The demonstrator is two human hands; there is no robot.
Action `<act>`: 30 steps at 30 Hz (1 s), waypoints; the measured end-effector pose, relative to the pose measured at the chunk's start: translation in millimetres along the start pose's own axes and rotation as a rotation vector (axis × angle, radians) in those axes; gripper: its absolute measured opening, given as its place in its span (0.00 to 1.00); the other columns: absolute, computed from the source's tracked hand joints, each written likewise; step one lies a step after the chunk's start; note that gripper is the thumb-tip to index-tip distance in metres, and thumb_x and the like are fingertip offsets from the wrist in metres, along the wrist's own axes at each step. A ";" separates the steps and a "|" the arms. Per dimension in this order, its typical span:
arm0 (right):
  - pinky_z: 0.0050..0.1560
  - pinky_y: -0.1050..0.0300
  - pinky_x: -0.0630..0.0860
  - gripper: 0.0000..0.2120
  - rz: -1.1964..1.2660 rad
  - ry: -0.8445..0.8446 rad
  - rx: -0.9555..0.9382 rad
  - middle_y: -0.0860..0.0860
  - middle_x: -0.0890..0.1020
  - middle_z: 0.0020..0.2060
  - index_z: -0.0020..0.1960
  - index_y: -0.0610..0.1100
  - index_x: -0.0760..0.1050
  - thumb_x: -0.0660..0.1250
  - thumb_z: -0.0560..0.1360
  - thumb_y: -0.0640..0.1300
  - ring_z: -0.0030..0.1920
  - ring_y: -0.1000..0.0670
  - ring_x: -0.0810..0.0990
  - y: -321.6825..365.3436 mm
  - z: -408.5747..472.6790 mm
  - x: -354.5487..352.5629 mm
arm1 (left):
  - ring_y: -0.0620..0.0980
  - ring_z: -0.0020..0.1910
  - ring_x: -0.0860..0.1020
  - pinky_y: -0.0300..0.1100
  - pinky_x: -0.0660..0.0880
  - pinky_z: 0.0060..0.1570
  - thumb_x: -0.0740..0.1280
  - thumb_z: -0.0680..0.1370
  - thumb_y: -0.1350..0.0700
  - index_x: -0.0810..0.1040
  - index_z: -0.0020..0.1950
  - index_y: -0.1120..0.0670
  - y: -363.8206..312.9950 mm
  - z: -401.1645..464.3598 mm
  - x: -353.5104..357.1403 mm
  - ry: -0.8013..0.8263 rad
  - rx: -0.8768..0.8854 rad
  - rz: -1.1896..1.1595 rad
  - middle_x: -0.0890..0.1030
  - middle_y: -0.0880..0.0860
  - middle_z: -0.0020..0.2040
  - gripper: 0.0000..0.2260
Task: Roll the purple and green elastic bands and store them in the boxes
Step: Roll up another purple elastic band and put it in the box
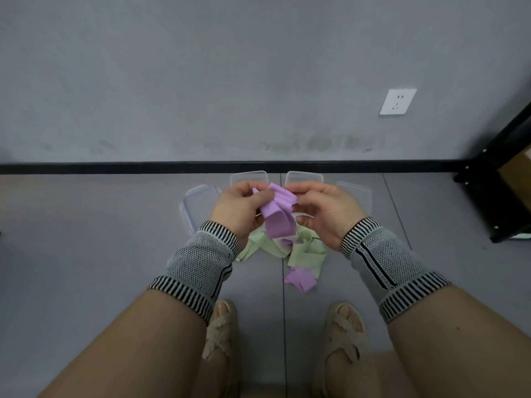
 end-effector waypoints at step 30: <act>0.51 0.41 0.80 0.08 -0.293 -0.208 -0.228 0.40 0.84 0.42 0.41 0.48 0.82 0.66 0.76 0.39 0.43 0.45 0.82 12.7 12.6 4.9 | 0.47 0.43 0.79 0.39 0.73 0.37 0.62 0.75 0.62 0.81 0.51 0.55 -4.9 21.8 -4.9 -0.111 -0.029 -0.046 0.83 0.51 0.47 0.10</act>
Point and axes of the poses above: each hand's wrist, its own z-axis towards the middle knuckle, its own x-axis out of the palm, y = z × x, the point moved 5 cm from there along z, towards the middle knuckle
